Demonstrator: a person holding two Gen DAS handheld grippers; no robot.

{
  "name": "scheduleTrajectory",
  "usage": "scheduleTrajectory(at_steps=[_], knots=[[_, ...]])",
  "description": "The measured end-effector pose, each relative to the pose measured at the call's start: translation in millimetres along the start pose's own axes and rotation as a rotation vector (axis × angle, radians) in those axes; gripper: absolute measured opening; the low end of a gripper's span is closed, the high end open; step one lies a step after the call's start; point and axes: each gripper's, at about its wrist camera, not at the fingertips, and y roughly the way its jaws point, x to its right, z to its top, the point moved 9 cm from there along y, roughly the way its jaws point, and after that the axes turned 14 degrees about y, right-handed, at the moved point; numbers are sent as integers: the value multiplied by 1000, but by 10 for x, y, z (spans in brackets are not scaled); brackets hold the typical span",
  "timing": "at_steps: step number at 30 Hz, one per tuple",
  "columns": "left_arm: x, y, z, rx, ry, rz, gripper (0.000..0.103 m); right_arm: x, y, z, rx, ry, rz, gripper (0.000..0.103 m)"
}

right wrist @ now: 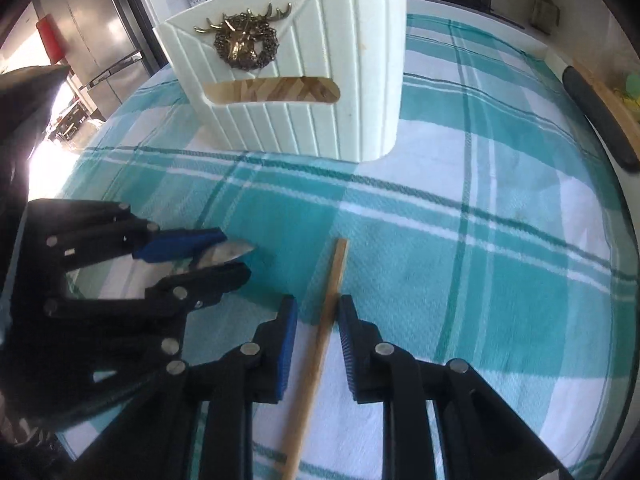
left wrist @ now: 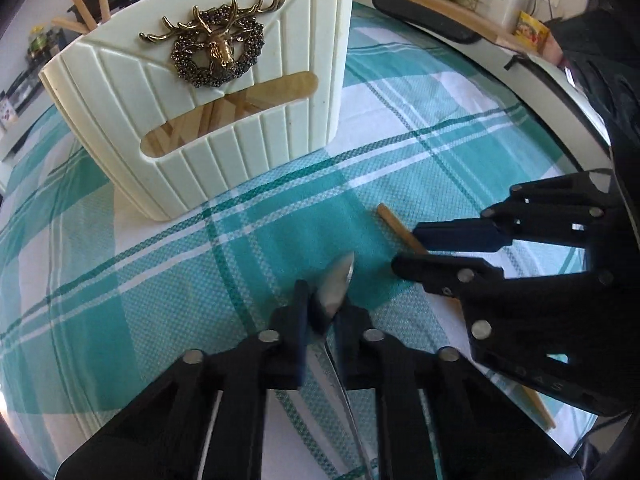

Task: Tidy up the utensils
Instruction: 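Grasp the steel spoon with the left tool while the right tool grasps the chopstick, then lift and carry the spoon and chopstick over the cream basket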

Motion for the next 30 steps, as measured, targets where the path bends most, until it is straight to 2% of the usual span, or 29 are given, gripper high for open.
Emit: scheduleTrajectory(at_steps=[1, 2, 5, 11, 16, 24, 30], knots=[[-17, -10, -2, 9, -10, -1, 5, -2, 18, 33, 1, -8, -19, 9], [-43, -40, 0, 23, -19, 7, 5, -10, 23, 55, 1, -5, -16, 7], [-114, -249, 38, 91, -43, 24, 4, -22, -118, 107, 39, 44, 36, 6], [-300, -963, 124, 252, -91, 75, 4, -128, -939, 204, 240, 89, 138, 7], [-393, -1529, 176, 366, -108, 116, 4, -210, -1669, 268, 413, 81, 175, 7], [-539, -1999, 213, 457, -127, 162, 4, -368, -2328, 359, 634, 47, 147, 6], [-703, -2160, 253, 483, -149, 188, 4, -439, -2544, 549, 699, 58, 153, 6]])
